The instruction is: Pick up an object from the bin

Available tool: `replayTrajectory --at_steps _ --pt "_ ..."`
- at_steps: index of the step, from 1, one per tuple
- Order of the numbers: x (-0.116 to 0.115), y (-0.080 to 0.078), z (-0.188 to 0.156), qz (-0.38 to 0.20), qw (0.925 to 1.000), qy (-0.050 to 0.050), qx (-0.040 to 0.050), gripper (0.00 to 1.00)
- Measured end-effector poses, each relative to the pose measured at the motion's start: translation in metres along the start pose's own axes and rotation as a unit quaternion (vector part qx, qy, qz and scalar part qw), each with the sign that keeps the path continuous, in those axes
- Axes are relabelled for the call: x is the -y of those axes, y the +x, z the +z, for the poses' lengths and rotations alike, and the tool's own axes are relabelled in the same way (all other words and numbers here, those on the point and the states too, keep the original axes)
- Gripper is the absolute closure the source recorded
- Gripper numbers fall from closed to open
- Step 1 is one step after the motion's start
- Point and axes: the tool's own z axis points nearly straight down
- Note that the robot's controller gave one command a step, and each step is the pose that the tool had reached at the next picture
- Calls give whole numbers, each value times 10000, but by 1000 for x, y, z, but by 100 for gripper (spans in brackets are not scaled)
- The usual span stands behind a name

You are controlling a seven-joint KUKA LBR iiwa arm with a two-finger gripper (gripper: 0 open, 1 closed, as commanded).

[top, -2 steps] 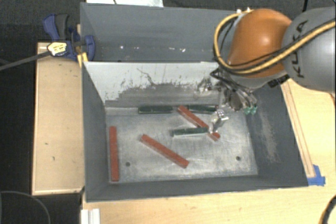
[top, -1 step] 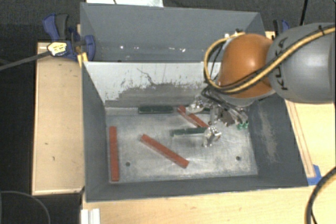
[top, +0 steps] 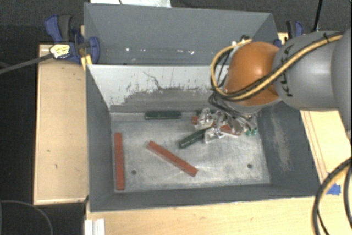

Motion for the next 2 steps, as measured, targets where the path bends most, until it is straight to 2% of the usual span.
replayTrajectory --at_steps 1,2 --pt "0 0 0 2 10000 0 0 100" --pt "-5 8 -116 -199 9998 -2 -73 100"
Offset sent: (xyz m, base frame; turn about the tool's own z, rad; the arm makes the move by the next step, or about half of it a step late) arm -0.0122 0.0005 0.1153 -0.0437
